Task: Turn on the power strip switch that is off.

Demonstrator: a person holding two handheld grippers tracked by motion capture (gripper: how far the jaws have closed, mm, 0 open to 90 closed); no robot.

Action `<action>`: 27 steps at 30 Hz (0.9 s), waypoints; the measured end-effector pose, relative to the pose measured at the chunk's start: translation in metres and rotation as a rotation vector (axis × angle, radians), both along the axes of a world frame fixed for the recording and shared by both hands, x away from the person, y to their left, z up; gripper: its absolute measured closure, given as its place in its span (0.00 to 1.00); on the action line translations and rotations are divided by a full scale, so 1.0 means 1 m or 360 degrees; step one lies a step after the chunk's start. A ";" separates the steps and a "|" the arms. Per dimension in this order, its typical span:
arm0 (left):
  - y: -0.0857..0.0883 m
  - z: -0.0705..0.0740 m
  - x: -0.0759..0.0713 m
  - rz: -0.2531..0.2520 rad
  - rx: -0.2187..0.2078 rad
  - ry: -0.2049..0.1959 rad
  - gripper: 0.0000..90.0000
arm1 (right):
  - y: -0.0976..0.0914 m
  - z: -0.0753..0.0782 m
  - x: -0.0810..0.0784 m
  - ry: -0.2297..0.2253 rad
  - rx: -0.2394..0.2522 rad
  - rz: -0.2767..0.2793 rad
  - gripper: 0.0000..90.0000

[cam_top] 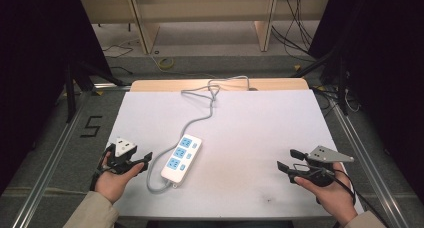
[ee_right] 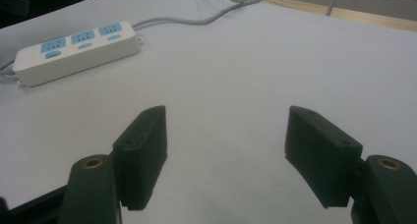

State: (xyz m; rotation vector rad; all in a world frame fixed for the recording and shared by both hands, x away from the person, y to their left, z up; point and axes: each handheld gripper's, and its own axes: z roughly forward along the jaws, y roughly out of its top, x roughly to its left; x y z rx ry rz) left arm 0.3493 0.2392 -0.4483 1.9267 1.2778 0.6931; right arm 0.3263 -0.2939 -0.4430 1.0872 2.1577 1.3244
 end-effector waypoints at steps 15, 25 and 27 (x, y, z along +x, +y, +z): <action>-0.004 0.013 -0.003 -0.0012 -0.0008 0.0000 1.00 | 0.001 0.001 0.000 -0.0007 -0.0001 -0.0003 0.37; -0.020 0.017 -0.001 -0.0079 -0.0054 0.0052 1.00 | 0.001 0.001 0.000 -0.0007 -0.0009 -0.0005 0.37; -0.024 0.017 -0.001 -0.0102 -0.0056 0.0058 1.00 | 0.002 0.001 0.000 -0.0006 -0.0006 -0.0007 0.37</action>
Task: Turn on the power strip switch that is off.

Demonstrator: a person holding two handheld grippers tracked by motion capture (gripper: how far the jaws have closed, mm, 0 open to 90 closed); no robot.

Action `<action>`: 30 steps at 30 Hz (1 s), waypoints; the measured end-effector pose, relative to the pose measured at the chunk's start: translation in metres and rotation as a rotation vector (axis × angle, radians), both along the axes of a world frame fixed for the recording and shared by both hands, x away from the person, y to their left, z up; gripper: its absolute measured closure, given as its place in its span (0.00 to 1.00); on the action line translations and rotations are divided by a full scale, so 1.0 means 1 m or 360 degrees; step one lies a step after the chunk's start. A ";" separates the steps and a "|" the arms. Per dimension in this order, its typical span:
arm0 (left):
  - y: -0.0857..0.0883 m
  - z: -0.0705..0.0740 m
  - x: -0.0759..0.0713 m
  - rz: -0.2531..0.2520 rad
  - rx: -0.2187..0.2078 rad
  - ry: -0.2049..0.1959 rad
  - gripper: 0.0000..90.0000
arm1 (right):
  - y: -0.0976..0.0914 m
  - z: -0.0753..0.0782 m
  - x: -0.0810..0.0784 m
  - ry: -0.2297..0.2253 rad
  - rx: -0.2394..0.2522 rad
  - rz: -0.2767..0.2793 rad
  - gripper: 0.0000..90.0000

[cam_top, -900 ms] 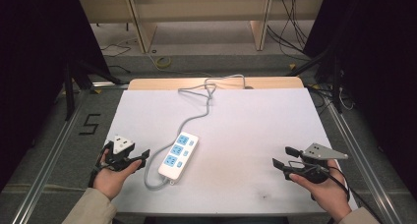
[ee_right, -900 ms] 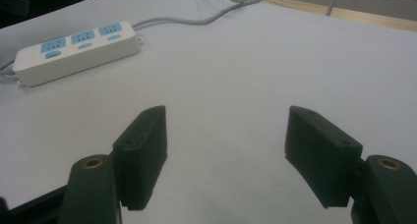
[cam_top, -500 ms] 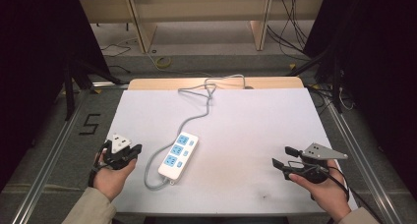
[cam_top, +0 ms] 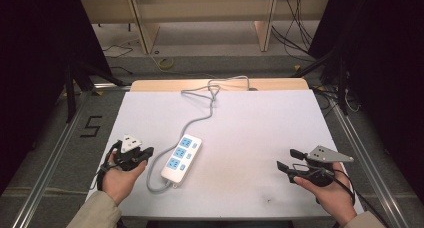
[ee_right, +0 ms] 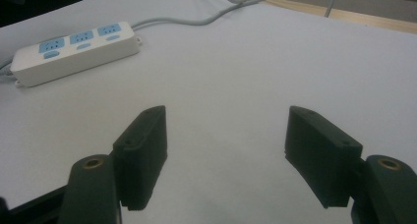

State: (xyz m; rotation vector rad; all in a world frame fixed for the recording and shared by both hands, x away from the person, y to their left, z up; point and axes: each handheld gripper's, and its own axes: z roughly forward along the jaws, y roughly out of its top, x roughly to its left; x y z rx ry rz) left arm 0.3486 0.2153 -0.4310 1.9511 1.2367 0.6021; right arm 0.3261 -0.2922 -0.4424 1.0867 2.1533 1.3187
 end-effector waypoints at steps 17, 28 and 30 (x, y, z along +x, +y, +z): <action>-0.026 0.000 0.001 -0.0130 0.0008 0.0060 1.00 | 0.000 0.000 0.000 0.0001 -0.0004 0.0000 0.37; -0.042 -0.002 0.001 -0.0211 0.0032 0.0110 1.00 | 0.000 0.000 0.000 0.0002 -0.0002 -0.0001 0.36; -0.045 -0.002 0.001 -0.0225 0.0034 0.0118 1.00 | 0.000 0.000 0.000 0.0002 -0.0003 -0.0002 0.36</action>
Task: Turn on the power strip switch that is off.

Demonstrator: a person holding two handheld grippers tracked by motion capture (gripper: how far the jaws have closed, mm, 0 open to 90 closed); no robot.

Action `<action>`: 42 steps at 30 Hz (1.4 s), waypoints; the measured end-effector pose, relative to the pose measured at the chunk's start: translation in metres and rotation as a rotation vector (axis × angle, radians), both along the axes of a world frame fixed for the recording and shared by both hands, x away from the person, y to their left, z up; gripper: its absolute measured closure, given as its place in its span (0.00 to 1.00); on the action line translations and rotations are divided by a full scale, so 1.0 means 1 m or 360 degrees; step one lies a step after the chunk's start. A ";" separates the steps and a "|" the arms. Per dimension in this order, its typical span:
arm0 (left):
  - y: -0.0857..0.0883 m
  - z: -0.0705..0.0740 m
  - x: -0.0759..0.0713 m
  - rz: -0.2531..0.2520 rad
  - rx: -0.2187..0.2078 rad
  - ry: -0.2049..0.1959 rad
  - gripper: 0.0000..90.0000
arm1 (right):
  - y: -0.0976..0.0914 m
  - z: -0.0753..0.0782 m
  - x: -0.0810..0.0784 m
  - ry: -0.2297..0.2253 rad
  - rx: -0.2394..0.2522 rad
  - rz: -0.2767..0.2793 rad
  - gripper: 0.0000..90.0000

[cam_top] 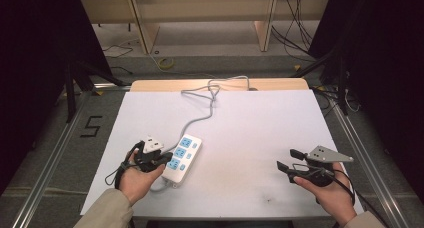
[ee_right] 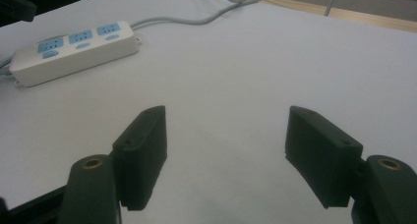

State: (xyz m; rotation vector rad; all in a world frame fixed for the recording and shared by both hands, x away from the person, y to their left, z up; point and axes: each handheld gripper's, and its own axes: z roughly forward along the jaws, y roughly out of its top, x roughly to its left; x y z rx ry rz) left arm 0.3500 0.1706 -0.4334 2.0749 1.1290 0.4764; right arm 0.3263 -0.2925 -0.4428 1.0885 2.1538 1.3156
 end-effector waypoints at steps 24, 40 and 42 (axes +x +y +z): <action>-0.026 -0.012 0.008 -0.0134 0.0114 0.0116 1.00 | 0.000 0.000 0.000 0.0001 0.0002 0.0000 0.36; -0.035 -0.017 0.012 -0.0161 0.0173 0.0152 1.00 | 0.000 0.000 0.000 0.0000 0.0001 0.0000 0.36; -0.036 -0.018 0.012 -0.0161 0.0173 0.0148 1.00 | 0.001 0.000 0.000 0.0000 0.0000 0.0001 0.36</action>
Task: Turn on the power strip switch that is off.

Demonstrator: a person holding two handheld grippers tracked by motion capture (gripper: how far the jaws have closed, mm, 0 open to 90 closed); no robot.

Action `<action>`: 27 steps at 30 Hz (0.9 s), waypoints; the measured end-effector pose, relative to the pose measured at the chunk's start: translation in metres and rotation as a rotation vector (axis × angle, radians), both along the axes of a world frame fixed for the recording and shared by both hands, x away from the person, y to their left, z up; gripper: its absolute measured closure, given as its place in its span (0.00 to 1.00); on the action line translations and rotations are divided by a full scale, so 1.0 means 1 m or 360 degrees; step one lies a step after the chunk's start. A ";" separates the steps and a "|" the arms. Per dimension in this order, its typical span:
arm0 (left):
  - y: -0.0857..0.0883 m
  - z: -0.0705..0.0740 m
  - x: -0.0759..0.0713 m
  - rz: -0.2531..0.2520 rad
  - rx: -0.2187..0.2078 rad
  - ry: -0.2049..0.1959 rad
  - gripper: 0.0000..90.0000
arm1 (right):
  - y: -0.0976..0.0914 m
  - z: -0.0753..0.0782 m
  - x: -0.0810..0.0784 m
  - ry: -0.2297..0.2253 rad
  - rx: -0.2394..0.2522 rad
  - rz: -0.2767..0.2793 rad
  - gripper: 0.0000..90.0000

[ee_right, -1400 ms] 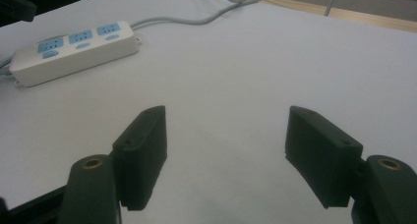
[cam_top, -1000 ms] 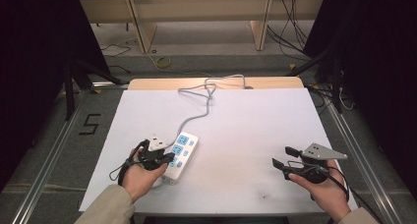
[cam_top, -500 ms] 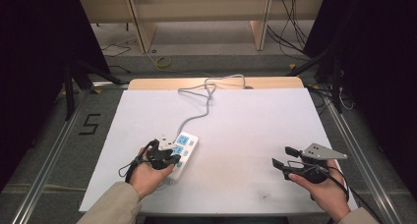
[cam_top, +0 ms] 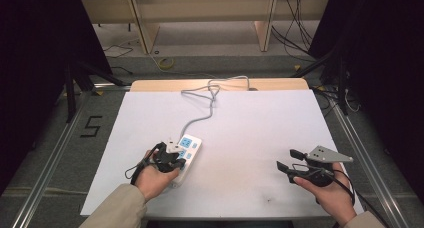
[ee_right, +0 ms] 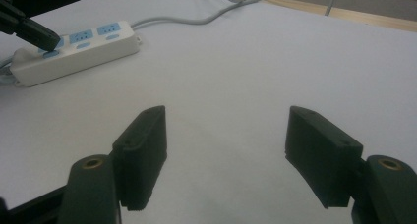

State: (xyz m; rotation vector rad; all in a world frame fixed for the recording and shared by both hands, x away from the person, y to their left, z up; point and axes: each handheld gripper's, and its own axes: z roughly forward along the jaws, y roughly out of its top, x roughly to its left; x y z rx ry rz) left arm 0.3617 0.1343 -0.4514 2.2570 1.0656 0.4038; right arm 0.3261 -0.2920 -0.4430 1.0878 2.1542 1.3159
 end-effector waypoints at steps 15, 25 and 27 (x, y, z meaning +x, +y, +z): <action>-0.005 0.001 -0.001 0.0030 0.0063 0.0021 1.00 | 0.000 0.000 0.000 -0.0005 -0.0003 0.0003 0.36; -0.006 0.001 -0.001 0.0031 0.0067 0.0033 1.00 | 0.001 0.000 -0.001 -0.0001 -0.0007 0.0004 0.36; -0.006 0.001 -0.001 0.0033 0.0070 0.0033 1.00 | 0.001 0.000 -0.001 -0.0002 -0.0008 0.0004 0.36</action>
